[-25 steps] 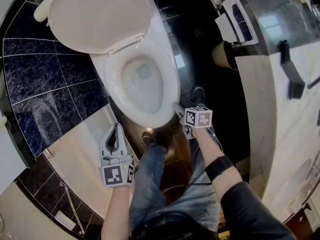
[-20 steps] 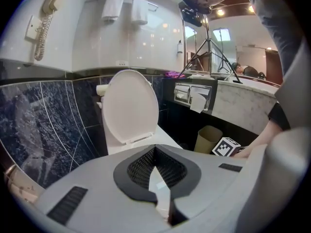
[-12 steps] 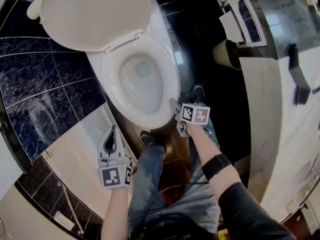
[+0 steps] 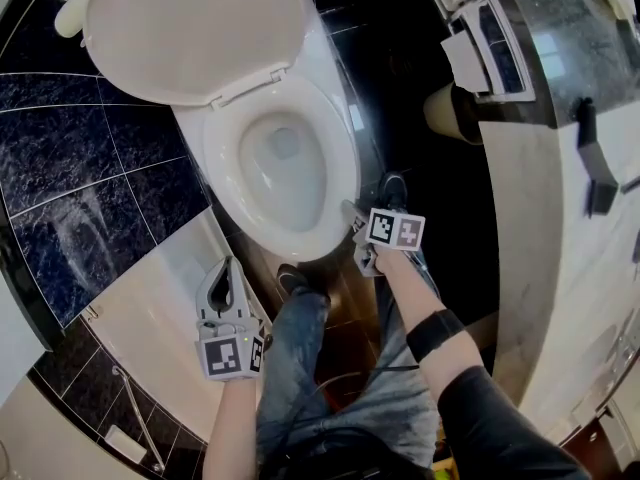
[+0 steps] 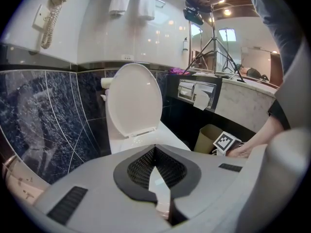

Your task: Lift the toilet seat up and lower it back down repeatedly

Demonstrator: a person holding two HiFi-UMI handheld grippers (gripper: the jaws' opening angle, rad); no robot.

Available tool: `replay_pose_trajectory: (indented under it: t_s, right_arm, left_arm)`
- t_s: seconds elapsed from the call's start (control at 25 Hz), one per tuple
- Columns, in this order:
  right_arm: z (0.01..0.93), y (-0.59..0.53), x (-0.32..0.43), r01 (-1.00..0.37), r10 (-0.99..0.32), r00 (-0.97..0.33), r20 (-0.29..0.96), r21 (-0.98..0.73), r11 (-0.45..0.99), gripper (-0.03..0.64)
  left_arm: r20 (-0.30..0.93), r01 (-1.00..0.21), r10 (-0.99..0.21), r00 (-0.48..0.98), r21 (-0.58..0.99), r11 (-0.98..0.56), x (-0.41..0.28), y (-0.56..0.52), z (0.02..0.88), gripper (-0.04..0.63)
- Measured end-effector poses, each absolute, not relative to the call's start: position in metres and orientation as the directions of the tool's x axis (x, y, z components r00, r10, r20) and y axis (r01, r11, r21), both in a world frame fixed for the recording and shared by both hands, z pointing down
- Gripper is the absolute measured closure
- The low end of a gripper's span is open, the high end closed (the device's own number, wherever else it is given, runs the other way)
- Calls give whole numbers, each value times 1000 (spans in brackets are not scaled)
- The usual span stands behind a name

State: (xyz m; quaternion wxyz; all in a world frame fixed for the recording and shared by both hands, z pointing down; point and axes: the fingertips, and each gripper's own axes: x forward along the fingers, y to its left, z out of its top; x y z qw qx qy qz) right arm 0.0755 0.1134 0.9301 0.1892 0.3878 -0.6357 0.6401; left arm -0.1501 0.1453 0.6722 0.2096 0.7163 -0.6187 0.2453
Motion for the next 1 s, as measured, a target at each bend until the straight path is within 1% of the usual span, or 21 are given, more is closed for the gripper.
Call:
replay_pose_trajectory:
  t_s: [0.48, 0.8, 1.0]
  right_arm:
    - [891, 110, 75, -678, -283, -668, 688, -720, -150, 472]
    - [821, 95, 70, -618, -310, -707, 636, -768, -168, 480]
    - [772, 76, 65, -589, -333, -721, 608, -791, -169, 477]
  left_arm:
    - [608, -988, -783, 129, 13, -152, -142, 137, 664, 597]
    - [632, -988, -762, 138, 31, -153, -134, 150, 639, 597]
    - [671, -988, -730, 132, 34, -148, -128, 171, 628, 597]
